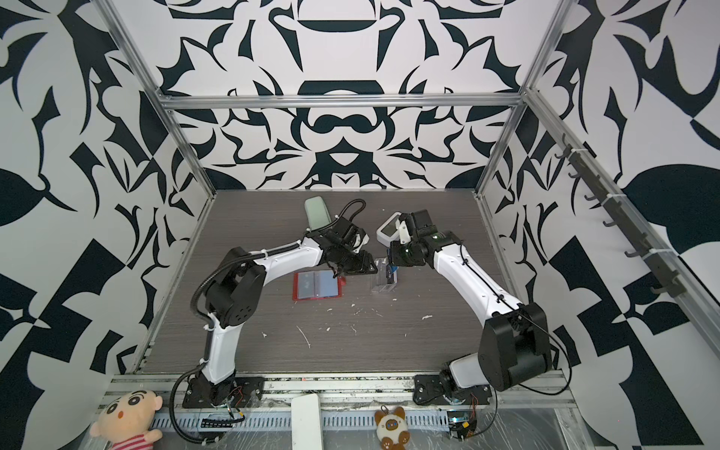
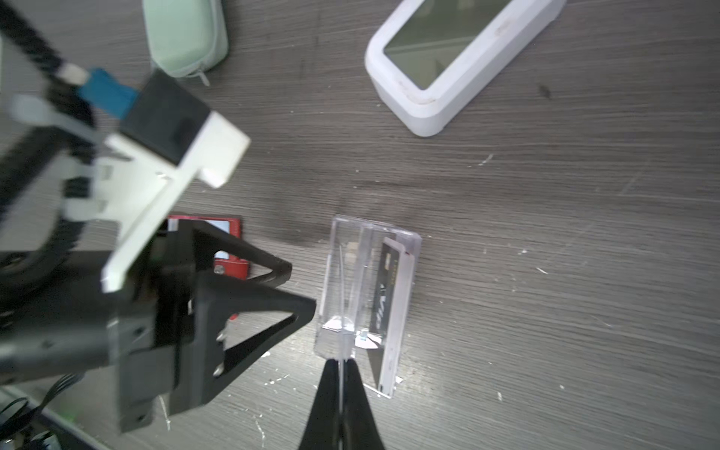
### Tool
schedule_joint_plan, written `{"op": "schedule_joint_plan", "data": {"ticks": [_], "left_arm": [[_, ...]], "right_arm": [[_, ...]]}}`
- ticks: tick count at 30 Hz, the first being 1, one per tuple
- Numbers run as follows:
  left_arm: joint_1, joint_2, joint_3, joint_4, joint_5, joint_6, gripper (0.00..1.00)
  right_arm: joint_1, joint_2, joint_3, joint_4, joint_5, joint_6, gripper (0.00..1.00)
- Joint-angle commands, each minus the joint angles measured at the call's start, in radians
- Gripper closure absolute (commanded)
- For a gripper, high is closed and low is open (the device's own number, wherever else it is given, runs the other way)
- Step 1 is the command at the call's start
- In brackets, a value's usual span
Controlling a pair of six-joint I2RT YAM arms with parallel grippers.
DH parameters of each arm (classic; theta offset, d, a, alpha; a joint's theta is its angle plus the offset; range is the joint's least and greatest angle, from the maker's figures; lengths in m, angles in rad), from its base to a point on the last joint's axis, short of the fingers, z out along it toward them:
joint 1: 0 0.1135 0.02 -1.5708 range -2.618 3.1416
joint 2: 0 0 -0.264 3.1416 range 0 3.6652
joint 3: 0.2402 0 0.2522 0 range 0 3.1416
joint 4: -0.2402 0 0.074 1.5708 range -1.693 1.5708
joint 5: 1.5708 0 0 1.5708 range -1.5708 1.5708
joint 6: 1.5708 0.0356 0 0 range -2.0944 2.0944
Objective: Insert credit cards into a card holder
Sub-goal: Pick up the credit card from the storage box, then insert the credit card into the card slot.
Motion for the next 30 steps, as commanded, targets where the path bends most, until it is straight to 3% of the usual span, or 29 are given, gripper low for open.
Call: {"op": "schedule_joint_plan", "data": {"ticks": [1,6,20,30], "left_arm": [[0.003,-0.116,-0.075,0.062,-0.069,0.037,0.43],[0.023,-0.247,-0.209,0.065,-0.185,0.053,0.43],[0.259,-0.572,-0.592,0.033,-0.246,0.028,0.43],[0.431,-0.596,-0.743,0.052,-0.195,0.009,0.44]], "right_arm": [[0.007,-0.016,-0.008,0.068,-0.082,0.016,1.0],[0.053,0.018,-0.008,0.135,-0.138,0.04,1.0],[0.246,0.209,0.058,0.304,-0.179,0.14,1.0],[0.319,0.373,0.116,0.399,-0.269,0.211,1.0]]}}
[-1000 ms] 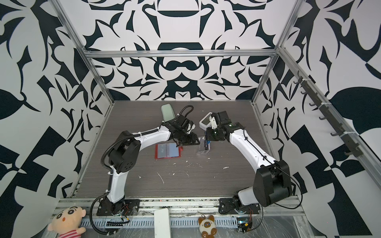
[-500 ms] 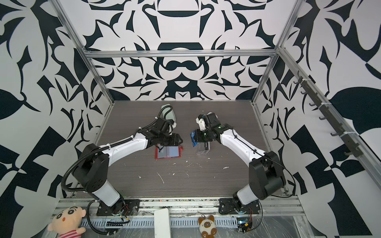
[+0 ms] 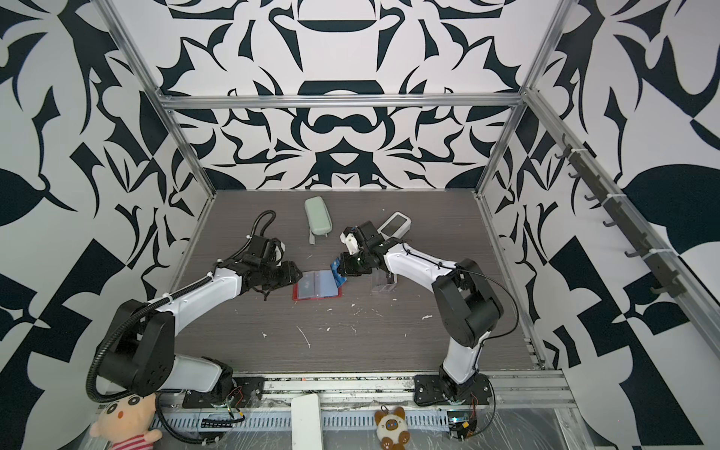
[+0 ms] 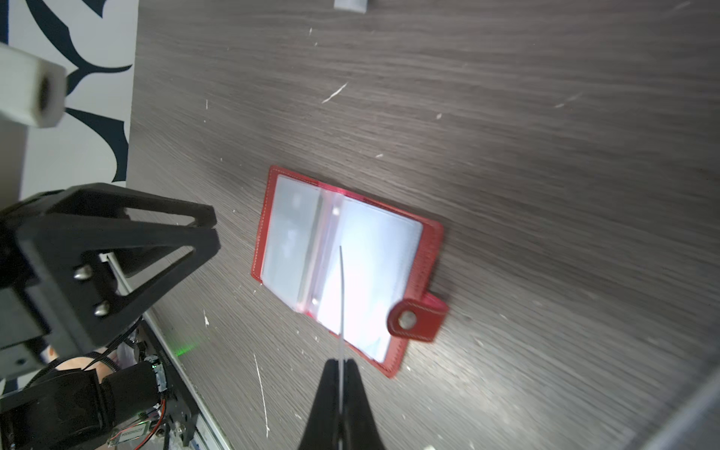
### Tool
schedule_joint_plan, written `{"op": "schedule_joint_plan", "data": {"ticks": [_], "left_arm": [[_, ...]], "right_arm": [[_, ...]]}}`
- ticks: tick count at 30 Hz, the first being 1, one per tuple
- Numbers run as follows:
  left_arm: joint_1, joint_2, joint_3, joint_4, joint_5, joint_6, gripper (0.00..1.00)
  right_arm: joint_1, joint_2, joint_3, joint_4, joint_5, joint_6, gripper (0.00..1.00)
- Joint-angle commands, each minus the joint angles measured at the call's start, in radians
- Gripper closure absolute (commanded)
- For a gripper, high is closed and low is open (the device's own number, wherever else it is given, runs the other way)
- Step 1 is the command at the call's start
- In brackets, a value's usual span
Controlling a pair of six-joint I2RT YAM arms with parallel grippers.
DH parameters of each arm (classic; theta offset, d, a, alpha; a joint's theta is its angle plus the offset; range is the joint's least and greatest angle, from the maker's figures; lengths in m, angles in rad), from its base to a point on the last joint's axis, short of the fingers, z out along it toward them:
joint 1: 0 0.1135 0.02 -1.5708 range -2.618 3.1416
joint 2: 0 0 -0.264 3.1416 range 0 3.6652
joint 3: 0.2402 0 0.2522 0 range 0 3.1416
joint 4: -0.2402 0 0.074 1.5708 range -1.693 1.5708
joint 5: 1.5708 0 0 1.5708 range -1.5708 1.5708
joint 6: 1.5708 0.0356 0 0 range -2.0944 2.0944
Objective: Insert credit cards into a card holder
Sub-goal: Insert the credit card into the card slot.
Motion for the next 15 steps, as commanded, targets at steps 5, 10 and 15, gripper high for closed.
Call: {"op": "schedule_joint_plan", "data": {"ticks": [5,10,15], "left_arm": [[0.062,0.049,-0.052,0.038,0.071,-0.029,0.46],[0.064,0.097,-0.053,0.068,0.099,-0.036,0.5],[0.065,0.134,-0.047,0.083,0.113,-0.046,0.53]], "right_arm": [[0.027,0.074,0.054,0.107,-0.111,0.077,1.0],[0.035,0.114,0.054,0.141,-0.138,0.1,1.0],[0.037,0.141,0.055,0.143,-0.138,0.102,1.0]]}}
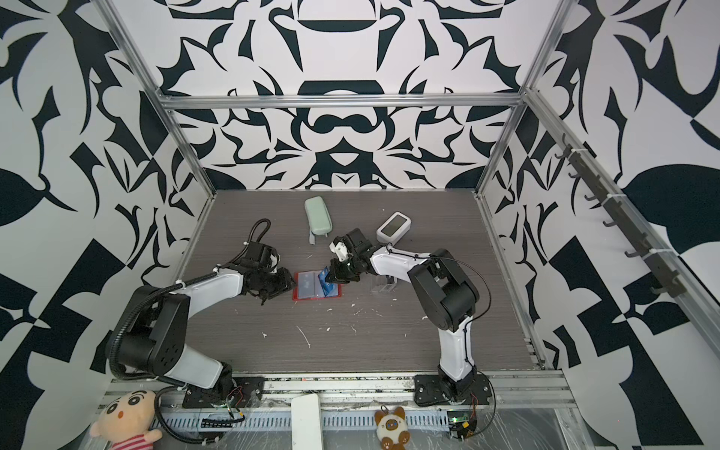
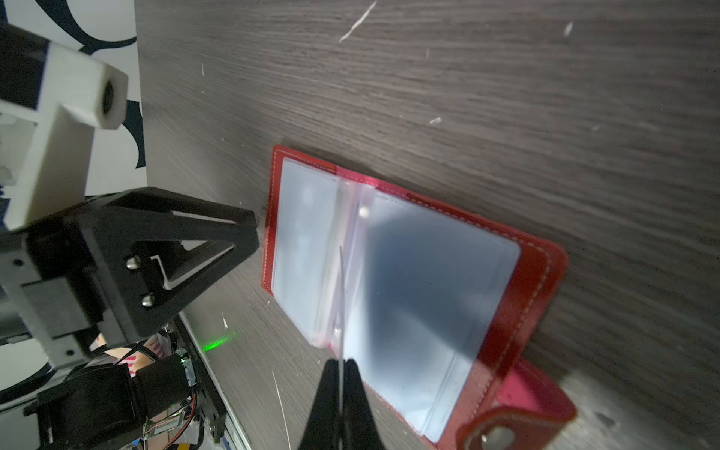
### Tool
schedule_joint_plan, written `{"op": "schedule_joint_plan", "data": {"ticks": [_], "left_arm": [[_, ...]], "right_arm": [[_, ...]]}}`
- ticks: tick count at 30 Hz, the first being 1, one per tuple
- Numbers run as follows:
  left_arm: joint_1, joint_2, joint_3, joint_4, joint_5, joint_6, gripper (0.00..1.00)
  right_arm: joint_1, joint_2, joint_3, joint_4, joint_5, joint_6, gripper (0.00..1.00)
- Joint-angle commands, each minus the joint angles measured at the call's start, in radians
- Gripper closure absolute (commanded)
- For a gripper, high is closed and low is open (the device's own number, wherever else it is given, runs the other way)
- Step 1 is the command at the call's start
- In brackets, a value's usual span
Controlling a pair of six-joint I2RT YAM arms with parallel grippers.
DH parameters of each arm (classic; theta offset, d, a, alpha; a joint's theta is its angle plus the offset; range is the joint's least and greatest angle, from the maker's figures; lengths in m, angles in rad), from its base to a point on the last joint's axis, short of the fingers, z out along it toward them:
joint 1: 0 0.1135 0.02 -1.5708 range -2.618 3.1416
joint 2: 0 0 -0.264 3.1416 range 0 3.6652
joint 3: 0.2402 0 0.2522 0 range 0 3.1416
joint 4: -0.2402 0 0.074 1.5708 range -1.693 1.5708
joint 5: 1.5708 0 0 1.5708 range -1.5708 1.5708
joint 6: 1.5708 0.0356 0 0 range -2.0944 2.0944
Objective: Insert credit cards into a card holder
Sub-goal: Insert the credit card into the card slot.
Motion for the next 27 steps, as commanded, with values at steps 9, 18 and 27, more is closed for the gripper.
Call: {"op": "schedule_joint_plan", "data": {"ticks": [9,18,27], "left_arm": [[0.005,0.071,0.001,0.035,0.054,-0.03,0.6],[0.006,0.096,0.005,0.047,0.068,-0.046,0.82],[0.005,0.09,0.003,0.035,0.052,-0.044,1.0]], "right_arm": [[0.005,0.017,0.031,0.027,-0.014,0.007,1.0],[0.006,0.031,0.022,0.03,-0.021,0.004,1.0],[0.007,0.023,0.005,0.062,-0.044,0.014,1.0]]}}
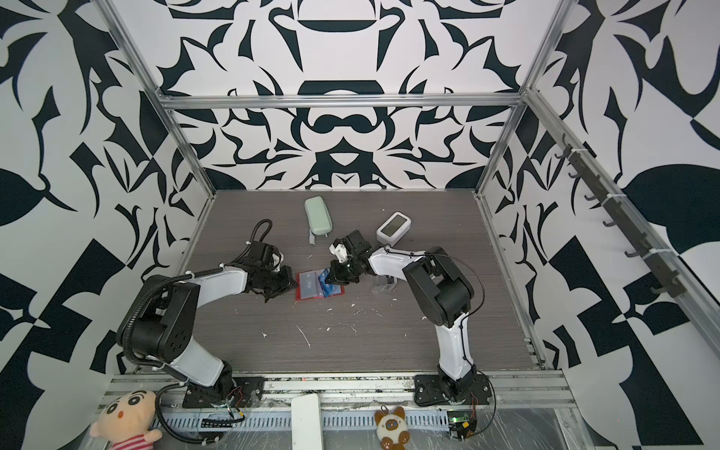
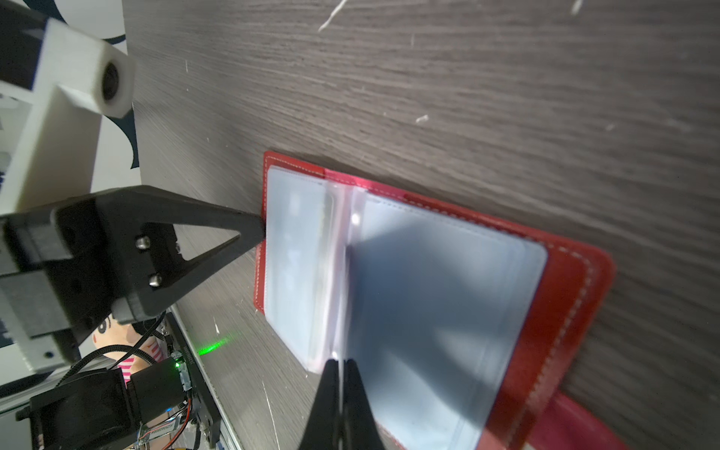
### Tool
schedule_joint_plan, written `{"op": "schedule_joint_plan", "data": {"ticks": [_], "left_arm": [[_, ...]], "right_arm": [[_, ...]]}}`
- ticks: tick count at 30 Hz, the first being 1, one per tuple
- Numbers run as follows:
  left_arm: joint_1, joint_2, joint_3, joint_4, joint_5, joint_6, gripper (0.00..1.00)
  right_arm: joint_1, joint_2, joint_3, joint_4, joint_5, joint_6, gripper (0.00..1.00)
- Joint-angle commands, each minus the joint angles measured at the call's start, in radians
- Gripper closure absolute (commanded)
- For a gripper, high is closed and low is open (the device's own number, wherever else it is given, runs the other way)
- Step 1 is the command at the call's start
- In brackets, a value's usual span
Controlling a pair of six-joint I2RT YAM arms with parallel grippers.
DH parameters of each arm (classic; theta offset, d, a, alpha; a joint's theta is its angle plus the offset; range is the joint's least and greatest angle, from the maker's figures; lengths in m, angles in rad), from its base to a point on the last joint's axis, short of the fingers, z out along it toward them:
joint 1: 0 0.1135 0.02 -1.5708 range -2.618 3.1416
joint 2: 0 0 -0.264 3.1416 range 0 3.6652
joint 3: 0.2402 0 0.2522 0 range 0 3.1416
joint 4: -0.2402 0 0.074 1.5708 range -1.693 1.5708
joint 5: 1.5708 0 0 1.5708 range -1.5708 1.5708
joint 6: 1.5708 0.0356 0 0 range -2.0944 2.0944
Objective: Insert credit cards into a card holder
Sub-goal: Insert the credit card into the card slot.
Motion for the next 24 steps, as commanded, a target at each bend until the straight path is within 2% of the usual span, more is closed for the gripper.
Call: {"op": "schedule_joint_plan", "data": {"ticks": [1,24], "left_arm": [[0.001,0.012,-0.005,-0.046,-0.021,0.0,1.0],[0.0,0.02,0.008,-0.058,0.005,0.018,1.0]], "right_arm": [[0.005,-0.018,0.004,0.036,-0.028,0.013,1.0],[0.006,0.024,0.0,0.096,-0.066,0.04,1.0]]}}
